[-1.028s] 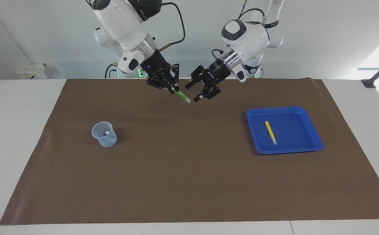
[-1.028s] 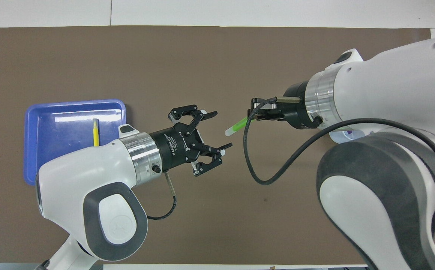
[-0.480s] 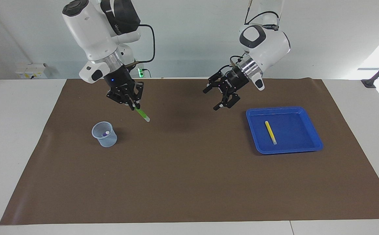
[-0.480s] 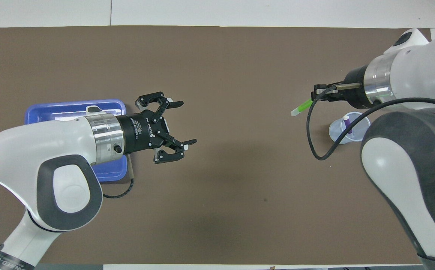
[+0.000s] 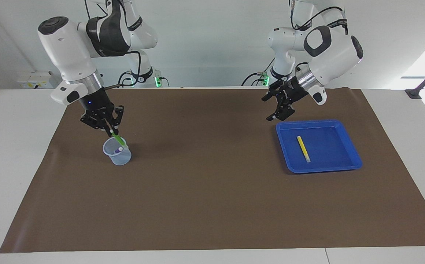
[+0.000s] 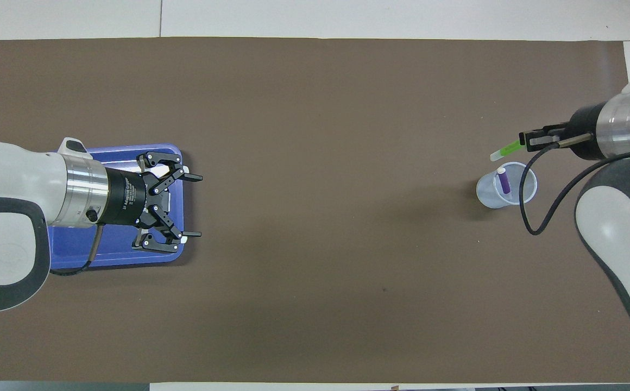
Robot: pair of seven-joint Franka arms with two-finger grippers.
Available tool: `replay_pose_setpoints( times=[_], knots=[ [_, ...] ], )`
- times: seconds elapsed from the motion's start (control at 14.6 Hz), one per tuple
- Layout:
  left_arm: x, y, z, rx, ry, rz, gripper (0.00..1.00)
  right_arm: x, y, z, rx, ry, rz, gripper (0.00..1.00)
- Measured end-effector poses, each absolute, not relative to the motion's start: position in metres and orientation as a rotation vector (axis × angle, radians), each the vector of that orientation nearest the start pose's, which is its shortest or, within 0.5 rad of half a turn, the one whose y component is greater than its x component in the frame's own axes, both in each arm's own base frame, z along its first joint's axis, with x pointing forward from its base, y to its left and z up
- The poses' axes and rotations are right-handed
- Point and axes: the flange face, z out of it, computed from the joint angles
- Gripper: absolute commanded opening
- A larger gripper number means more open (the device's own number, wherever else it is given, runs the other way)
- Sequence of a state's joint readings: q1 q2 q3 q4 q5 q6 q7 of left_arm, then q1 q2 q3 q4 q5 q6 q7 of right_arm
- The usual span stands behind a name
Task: Transfer and insert pens with both arms
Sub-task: 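Lower the green pen into the white cup with the right gripper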
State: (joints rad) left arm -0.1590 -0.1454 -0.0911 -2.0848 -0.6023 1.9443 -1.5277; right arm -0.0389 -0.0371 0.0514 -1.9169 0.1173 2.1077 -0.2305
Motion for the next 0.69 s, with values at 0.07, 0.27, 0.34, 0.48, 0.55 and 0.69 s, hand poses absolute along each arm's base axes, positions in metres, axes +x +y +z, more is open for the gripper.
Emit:
replay_pose_setpoints(
  times=[0.07, 0.27, 0.34, 0.48, 0.55, 0.69],
  knots=[
    [0.491, -0.16, 0.5, -2.525, -2.253, 0.642, 1.0, 0.567, 0.005, 0.523, -3.031, -0.316, -0.364, 0.0],
    [0.493, -0.143, 0.496, -2.705, -2.011, 0.513, 1.0, 0.556, -0.01, 0.51, -3.045, -0.358, -0.344, 0.0],
    [0.495, -0.133, 0.495, -2.782, -1.918, 0.5, 1.0, 0.555, -0.013, 0.508, -3.056, -0.371, -0.337, 0.0],
    [0.499, -0.108, 0.489, -2.929, -1.717, 0.458, 1.0, 0.553, -0.017, 0.499, -3.063, -0.382, -0.321, 0.0],
    [0.501, -0.096, 0.482, -2.992, -1.58, 0.42, 1.0, 0.551, -0.017, 0.492, -3.065, -0.384, -0.313, 0.0],
    [0.506, -0.083, 0.462, -3.09, -1.28, 0.366, 1.0, 0.547, -0.02, 0.475, -3.073, -0.391, -0.3, 0.0]
  ],
)
